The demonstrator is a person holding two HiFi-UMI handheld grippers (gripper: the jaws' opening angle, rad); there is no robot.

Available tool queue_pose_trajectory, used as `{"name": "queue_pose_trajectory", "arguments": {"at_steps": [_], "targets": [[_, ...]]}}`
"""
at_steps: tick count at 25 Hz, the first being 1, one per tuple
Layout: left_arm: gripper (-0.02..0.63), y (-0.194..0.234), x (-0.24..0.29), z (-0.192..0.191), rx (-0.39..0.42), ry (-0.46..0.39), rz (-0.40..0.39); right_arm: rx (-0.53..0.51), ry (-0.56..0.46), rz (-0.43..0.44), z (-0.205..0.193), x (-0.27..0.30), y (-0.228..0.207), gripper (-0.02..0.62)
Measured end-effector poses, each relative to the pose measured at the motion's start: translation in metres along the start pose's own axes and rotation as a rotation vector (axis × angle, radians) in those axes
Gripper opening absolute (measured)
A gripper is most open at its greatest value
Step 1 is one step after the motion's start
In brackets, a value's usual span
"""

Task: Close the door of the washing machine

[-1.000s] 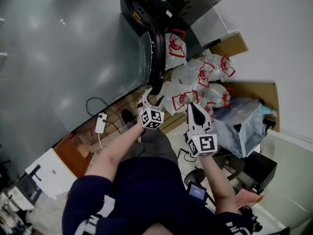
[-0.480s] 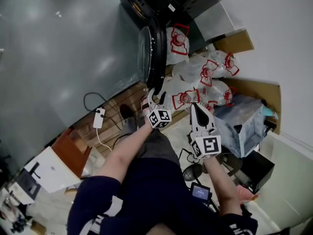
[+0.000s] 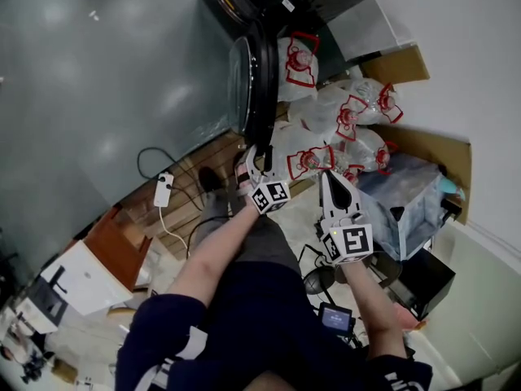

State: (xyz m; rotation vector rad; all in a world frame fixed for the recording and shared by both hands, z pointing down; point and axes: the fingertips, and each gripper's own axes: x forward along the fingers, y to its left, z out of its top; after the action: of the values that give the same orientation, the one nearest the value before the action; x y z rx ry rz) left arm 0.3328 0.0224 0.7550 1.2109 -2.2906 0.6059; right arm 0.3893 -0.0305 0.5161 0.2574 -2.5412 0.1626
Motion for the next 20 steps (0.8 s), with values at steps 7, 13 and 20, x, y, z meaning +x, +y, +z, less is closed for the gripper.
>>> {"name": "queue_pose_trajectory", "arguments": {"at_steps": [7,13,20], "targets": [[0.178,0.006,0.001,-0.001,-0.009,0.009,0.027,0.010,0.004,0.012,-0.003,0.004,-0.003,0.020],[0.161,0.031,-0.003,-0.012,0.009,0.018,0.025,0.005,-0.017,0.058,0.003,0.014,0.006,0.020],[0.112,0.100,-0.009,-0.034,0.000,0.062,0.103,0.000,-0.041,0.125,0.015,0.029,0.014,0.020]]}}
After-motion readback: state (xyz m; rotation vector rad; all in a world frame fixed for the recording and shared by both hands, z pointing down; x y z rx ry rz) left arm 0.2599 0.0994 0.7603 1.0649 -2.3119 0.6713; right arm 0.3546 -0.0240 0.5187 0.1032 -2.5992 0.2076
